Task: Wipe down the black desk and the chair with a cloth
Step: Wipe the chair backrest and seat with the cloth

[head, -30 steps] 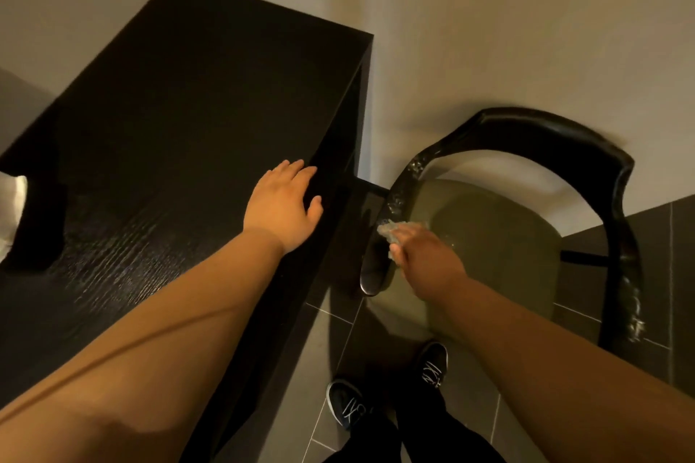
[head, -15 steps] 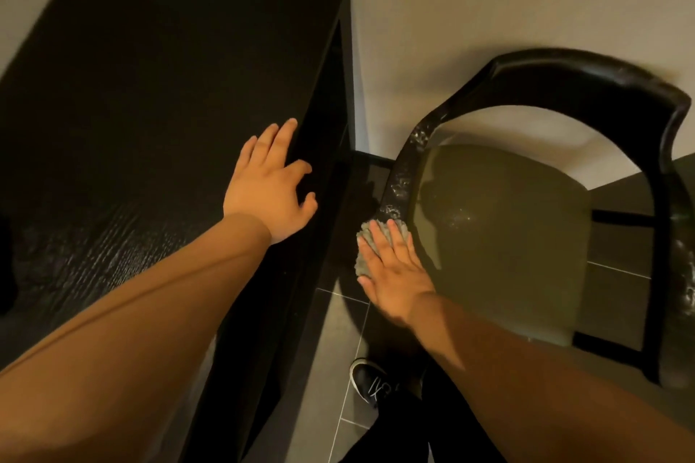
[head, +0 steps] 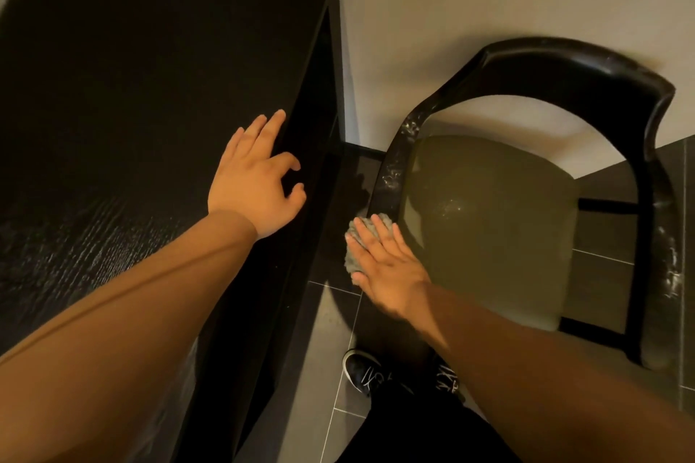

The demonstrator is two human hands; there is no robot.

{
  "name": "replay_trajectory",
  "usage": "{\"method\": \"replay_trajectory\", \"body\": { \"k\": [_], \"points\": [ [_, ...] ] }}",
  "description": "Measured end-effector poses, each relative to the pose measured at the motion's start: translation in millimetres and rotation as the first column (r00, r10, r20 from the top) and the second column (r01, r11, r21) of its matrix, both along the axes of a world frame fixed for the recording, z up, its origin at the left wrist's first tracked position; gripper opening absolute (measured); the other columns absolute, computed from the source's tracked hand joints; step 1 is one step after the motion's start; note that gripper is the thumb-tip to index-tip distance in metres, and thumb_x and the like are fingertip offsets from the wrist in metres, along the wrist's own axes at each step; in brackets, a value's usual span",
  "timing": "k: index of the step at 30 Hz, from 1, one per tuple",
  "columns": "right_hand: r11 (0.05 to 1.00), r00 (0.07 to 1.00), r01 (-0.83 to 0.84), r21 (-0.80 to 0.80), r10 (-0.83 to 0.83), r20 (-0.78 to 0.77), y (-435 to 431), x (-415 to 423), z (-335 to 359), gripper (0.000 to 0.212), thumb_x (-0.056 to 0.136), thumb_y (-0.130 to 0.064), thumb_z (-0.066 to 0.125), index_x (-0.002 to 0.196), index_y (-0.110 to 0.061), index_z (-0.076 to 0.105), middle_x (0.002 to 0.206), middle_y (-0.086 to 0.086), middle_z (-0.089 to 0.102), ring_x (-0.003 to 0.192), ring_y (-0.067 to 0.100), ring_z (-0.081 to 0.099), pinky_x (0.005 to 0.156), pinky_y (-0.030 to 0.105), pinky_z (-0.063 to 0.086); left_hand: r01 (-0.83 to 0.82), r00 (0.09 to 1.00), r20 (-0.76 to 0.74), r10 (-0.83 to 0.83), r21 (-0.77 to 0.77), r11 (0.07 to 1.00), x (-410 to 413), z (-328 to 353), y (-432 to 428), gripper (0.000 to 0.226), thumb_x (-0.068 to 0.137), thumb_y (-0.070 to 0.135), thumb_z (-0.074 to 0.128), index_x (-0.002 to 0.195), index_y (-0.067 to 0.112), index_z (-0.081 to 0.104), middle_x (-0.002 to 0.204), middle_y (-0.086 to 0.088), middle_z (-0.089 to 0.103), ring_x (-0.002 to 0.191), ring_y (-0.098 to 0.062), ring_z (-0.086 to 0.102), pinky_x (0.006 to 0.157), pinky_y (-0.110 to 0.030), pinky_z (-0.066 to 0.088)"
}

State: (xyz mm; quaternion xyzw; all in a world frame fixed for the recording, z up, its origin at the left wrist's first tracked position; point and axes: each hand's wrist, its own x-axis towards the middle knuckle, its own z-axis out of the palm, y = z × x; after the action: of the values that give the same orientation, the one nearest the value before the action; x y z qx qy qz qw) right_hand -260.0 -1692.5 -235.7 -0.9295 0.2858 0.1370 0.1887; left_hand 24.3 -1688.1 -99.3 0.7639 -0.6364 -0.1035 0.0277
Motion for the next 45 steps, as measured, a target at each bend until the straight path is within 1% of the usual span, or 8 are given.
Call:
{"method": "replay_trajectory", "body": {
  "k": [4,10,16,23,28,36,41,45],
  "points": [
    [0.998,0.999,0.03,-0.058,-0.028,0.032,-62.9,12.1,-10.2,0.067,0.105,-0.046,0.036,0.165,-0.022,0.019,0.174,0.009,0.01,0.16,0.038,-0.001,0.128,0.061,0.009,-0.008,1.0,0.001,0.008,-0.004,1.0,0.6,-2.1,-1.1,0.029,0.094,0.047,0.064,0.118,0.032,0.073,0.177,-0.004,0.012,0.163,-0.029,0.007,0.132,-0.049,0.006],
    [0.962,0.964,0.265,-0.067,-0.265,0.014,-88.8,39.2,-1.2,0.067,0.109,-0.045,0.026,0.167,-0.022,0.004,0.174,0.005,-0.014,0.157,0.034,-0.024,0.127,0.052,-0.012,-0.008,1.0,0.009,0.008,-0.006,1.0,3.0,-5.4,-1.9,0.029,0.095,0.045,0.064,0.119,0.032,0.072,0.177,-0.004,0.012,0.163,-0.031,0.007,0.132,-0.051,0.007],
    [0.988,0.988,0.142,0.066,-0.146,0.056,-26.3,6.1,-0.8,0.064,0.109,-0.047,0.021,0.167,-0.027,0.005,0.173,0.002,-0.017,0.154,0.031,-0.033,0.127,0.054,-0.012,-0.013,0.999,0.051,0.011,0.047,0.999,-0.5,-1.7,-6.3,0.032,0.093,0.05,0.066,0.121,0.035,0.072,0.177,-0.004,0.007,0.163,-0.031,0.003,0.132,-0.053,0.007],
    [0.986,0.982,0.158,-0.047,-0.152,0.11,-96.3,17.6,-11.0,0.065,0.106,-0.047,0.021,0.167,-0.024,0.016,0.175,0.006,0.001,0.159,0.036,-0.012,0.129,0.056,-0.003,-0.011,0.998,0.057,0.009,0.034,0.999,2.0,-4.5,-6.8,0.028,0.093,0.048,0.066,0.118,0.035,0.073,0.177,-0.004,0.008,0.163,-0.031,0.004,0.132,-0.053,0.008],
    [0.953,0.952,0.302,0.017,-0.303,0.036,-62.4,31.2,-5.0,0.067,0.109,-0.045,0.021,0.166,-0.021,-0.006,0.171,0.007,-0.024,0.153,0.037,-0.032,0.127,0.054,-0.011,-0.005,0.999,0.043,0.003,0.046,0.999,2.2,-1.4,-9.2,0.024,0.095,0.045,0.067,0.115,0.035,0.074,0.177,-0.003,0.007,0.163,-0.032,0.003,0.132,-0.053,0.008],
    [0.992,0.99,0.124,0.019,-0.125,0.063,-73.5,14.5,-7.2,0.073,0.107,-0.057,0.025,0.167,-0.024,-0.003,0.174,0.001,-0.016,0.155,0.031,-0.029,0.128,0.048,-0.01,-0.004,0.999,0.048,0.002,0.037,0.999,2.4,-1.7,-8.9,0.023,0.095,0.043,0.066,0.114,0.034,0.074,0.177,-0.005,0.009,0.163,-0.032,0.004,0.132,-0.053,0.008],
    [0.946,0.952,0.306,-0.11,-0.302,0.049,-129.1,42.1,-15.5,0.07,0.106,-0.048,0.015,0.165,-0.009,0.015,0.173,0.017,0.003,0.158,0.046,-0.008,0.129,0.056,0.004,-0.008,0.998,0.054,0.008,0.007,1.0,2.3,-6.3,-6.9,0.02,0.094,0.042,0.067,0.11,0.032,0.075,0.177,-0.006,0.012,0.162,-0.033,0.007,0.132,-0.05,0.005],
    [0.931,0.929,0.366,-0.015,-0.364,0.062,-75.2,42.8,-3.5,0.068,0.11,-0.043,0.019,0.165,-0.009,-0.002,0.172,0.013,-0.017,0.154,0.043,-0.026,0.128,0.054,-0.008,-0.014,0.998,0.058,0.014,0.005,1.0,0.9,-5.5,-7.9,0.019,0.094,0.041,0.068,0.108,0.031,0.075,0.177,-0.006,0.011,0.162,-0.034,0.008,0.132,-0.051,0.007]
  ]
}}
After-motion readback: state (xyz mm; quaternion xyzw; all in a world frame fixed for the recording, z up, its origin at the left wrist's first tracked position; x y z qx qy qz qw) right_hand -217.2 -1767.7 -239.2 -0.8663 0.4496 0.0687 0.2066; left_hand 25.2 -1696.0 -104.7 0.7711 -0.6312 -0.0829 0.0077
